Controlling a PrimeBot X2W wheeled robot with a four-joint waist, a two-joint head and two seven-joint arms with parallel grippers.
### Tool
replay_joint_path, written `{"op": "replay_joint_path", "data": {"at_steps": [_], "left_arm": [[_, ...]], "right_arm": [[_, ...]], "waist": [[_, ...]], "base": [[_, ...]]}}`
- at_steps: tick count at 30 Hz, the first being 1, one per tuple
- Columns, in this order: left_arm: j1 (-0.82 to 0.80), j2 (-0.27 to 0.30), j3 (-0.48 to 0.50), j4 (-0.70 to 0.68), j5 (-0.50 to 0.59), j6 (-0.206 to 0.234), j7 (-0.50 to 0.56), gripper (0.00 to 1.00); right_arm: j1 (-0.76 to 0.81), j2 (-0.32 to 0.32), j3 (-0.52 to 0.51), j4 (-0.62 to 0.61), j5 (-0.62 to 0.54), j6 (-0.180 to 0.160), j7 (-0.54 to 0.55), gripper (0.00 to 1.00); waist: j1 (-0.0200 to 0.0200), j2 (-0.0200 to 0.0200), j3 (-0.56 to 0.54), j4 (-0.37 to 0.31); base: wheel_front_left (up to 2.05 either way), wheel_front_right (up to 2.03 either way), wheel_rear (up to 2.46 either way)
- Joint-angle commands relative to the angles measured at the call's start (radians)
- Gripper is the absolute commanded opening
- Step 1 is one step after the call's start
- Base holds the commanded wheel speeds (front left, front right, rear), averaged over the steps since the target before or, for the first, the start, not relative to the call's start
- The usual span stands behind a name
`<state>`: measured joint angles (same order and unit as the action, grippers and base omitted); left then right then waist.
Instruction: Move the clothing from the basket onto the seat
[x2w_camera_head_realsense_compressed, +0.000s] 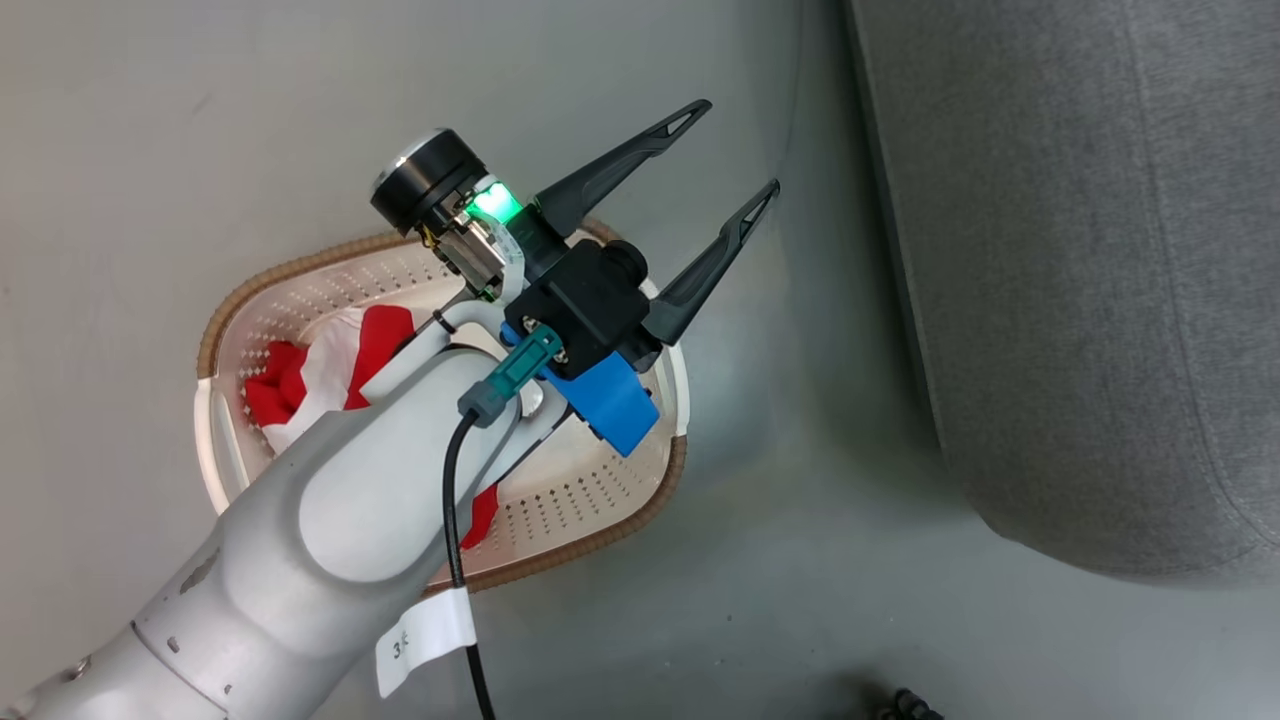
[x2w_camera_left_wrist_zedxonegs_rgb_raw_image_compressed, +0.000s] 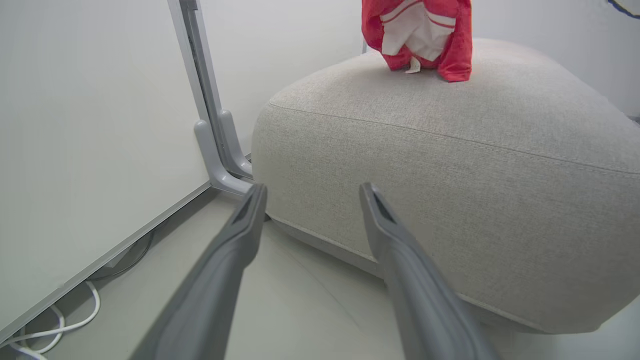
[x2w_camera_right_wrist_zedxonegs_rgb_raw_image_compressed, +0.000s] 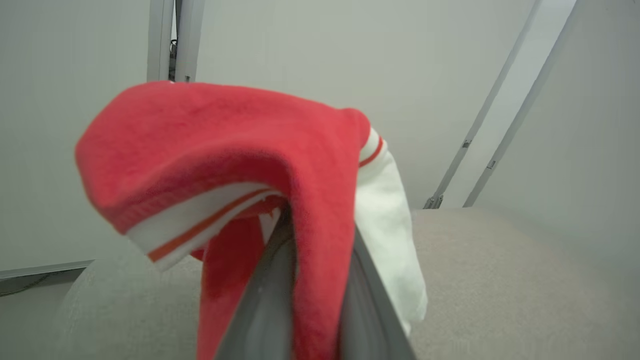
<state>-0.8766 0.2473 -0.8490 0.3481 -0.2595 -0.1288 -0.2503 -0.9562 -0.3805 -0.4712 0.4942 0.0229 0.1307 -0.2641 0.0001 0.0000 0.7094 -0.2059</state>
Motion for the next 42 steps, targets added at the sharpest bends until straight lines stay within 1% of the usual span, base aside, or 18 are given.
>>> {"op": "replay_joint_path", "data": {"at_steps": [1,2,10,11,12,15,18,26,30,34,37,42], "left_arm": [[-0.017,0.009,0.001,-0.007,0.006,0.0,0.002,1.0],[-0.017,0.009,0.001,-0.007,0.006,0.0,0.002,1.0],[-0.018,0.016,-0.007,-0.003,-0.002,0.002,-0.002,1.0],[-0.018,0.016,-0.006,-0.003,-0.002,0.003,-0.003,1.0],[-0.02,0.016,-0.006,-0.002,-0.004,0.004,-0.003,1.0],[-0.019,0.018,-0.005,0.002,-0.006,0.006,-0.005,1.0],[-0.006,0.011,-0.001,0.009,-0.012,0.014,-0.008,1.0],[0.059,-0.016,0.033,0.021,-0.041,0.035,-0.016,1.0],[0.109,-0.022,0.075,0.007,-0.049,0.042,-0.016,1.0],[0.165,-0.026,0.129,-0.006,-0.053,0.053,-0.016,1.0],[0.214,-0.029,0.179,-0.009,-0.055,0.059,-0.016,1.0],[0.294,-0.036,0.284,-0.024,-0.056,0.075,-0.015,1.0]], "right_arm": [[0.0,0.003,0.002,0.068,-0.01,0.0,-0.001,0.0],[0.0,0.003,0.002,0.068,-0.01,0.0,-0.001,0.0],[0.034,0.03,0.006,0.287,-0.002,0.0,0.0,0.0],[0.033,0.028,0.005,0.295,0.0,0.0,0.0,0.3],[0.032,0.027,0.004,0.298,0.004,0.0,0.0,1.0],[0.044,0.03,0.001,0.293,0.007,0.0,0.0,1.0],[0.076,0.039,0.009,0.261,0.006,0.0,0.0,1.0],[0.27,0.082,0.077,0.12,0.011,0.0,0.0,1.0],[0.369,0.109,0.123,0.028,-0.003,0.0,0.0,1.0],[0.447,0.152,0.174,-0.078,0.016,0.0,0.0,1.0],[0.494,0.186,0.234,-0.153,0.018,0.0,0.0,1.0],[0.547,0.23,0.335,-0.236,0.034,0.0,0.0,1.0]], "waist": [[-0.0001,0.0,0.03,0.0],[-0.0001,0.0,0.03,0.0],[-0.0001,0.0,0.043,0.009],[-0.0001,0.0,0.043,0.01],[-0.0001,0.0,0.041,0.011],[-0.0001,0.0,0.032,0.011],[-0.0001,0.0,0.005,0.013],[-0.0001,0.0,-0.122,0.022],[-0.0001,0.0,-0.192,0.037],[-0.0001,0.0,-0.262,0.056],[-0.0001,0.0,-0.315,0.076],[-0.0001,0.0,-0.383,0.113]], "base": [[0.0,0.0,0.0],[0.0,0.0,0.0],[0.0,0.0,0.0],[0.0,0.0,0.0],[0.0,0.0,0.0],[0.0,0.0,0.0],[0.0,0.0,0.0],[0.0,0.0,0.0],[0.0,0.0,0.0],[0.0,0.0,0.0],[0.0,0.0,0.0],[0.0,0.0,0.0]]}}
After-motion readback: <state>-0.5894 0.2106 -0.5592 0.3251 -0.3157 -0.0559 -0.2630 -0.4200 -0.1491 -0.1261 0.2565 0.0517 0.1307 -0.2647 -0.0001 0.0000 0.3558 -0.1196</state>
